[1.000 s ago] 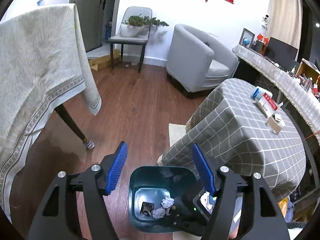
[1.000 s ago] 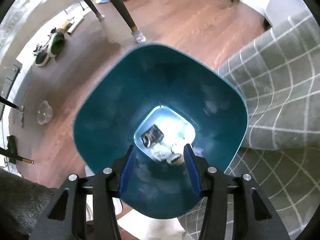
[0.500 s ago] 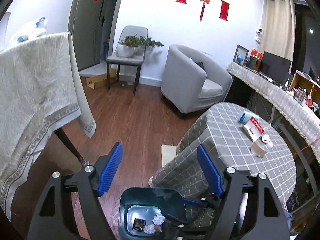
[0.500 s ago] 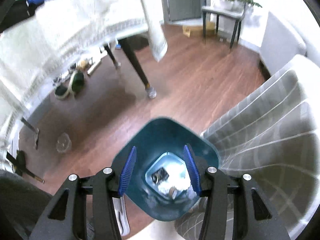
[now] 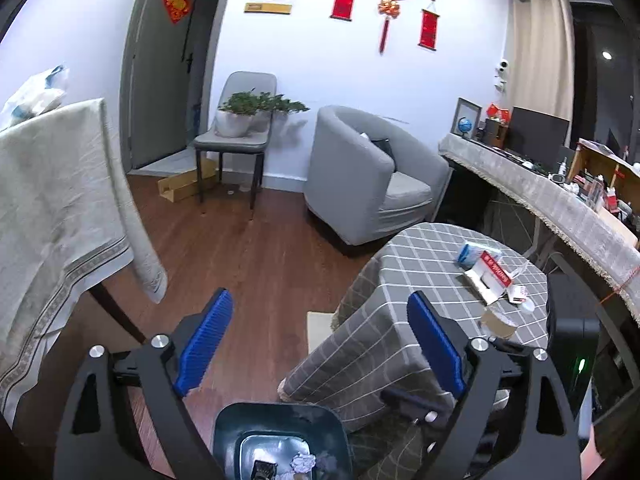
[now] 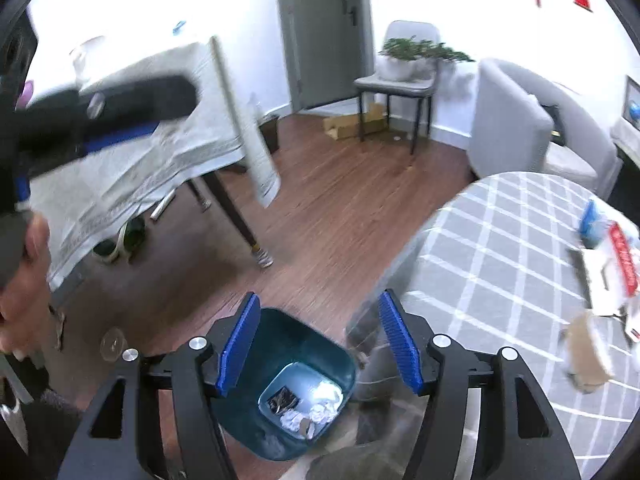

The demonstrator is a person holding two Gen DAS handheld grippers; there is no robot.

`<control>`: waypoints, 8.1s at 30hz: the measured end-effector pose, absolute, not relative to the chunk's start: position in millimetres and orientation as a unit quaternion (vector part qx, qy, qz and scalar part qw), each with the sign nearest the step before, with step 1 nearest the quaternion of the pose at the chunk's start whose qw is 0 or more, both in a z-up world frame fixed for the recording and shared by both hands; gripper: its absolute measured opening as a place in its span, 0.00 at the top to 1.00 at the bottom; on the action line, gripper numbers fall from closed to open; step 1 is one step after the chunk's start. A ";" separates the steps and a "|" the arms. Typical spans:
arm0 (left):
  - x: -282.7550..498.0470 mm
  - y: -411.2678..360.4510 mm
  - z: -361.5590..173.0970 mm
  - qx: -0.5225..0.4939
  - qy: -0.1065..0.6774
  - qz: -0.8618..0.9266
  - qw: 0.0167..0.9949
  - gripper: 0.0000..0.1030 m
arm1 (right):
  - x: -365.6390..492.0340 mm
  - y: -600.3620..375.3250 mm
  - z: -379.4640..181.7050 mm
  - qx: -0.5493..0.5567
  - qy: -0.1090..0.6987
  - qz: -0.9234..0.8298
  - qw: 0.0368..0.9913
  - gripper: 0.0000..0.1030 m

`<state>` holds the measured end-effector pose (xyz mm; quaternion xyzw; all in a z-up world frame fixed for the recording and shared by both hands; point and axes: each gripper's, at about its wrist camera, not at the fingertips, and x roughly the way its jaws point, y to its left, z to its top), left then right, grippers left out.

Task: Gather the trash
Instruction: 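Grasp the brown tape roll with the left gripper while the right nears a lid, then close the right gripper on the round white plastic lid, then drop the tape roll in the bin with the left while the right carries the lid, then lower the white lid into the teal bin and open the right gripper, then move both grippers back from the bin to the table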

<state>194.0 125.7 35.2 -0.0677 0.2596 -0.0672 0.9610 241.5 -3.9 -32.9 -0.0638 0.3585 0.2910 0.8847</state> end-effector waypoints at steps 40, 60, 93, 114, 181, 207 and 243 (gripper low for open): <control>260.8 -81.0 -23.7 0.071 0.320 -0.229 0.916 0.08 | 288.5 -246.5 -7.9 0.012 0.342 0.147 0.928 0.15; 282.6 -143.9 -63.7 0.141 0.373 -0.253 0.881 0.18 | 296.9 -286.5 -30.6 -0.006 0.393 0.172 0.903 0.15; 285.9 -113.6 -31.9 0.043 0.342 -0.234 0.909 0.45 | 307.9 -263.4 -48.9 -0.075 0.432 0.166 0.883 0.48; 259.6 -26.3 -25.7 0.005 0.345 -0.172 0.923 0.44 | 292.8 -208.0 -37.8 -0.030 0.428 0.207 0.879 0.62; 201.9 177.5 -268.5 0.008 0.640 -0.042 0.767 0.29 | 268.6 103.8 -115.0 -0.106 0.482 0.339 0.801 0.61; 197.0 213.4 -146.2 -0.072 0.474 -0.017 0.877 0.49 | 265.9 116.0 -219.9 -0.154 0.590 0.300 0.733 0.62; 194.6 192.0 -26.9 -0.083 0.354 -0.024 0.931 0.60 | 229.3 121.4 -185.7 -0.179 0.556 0.345 0.734 0.52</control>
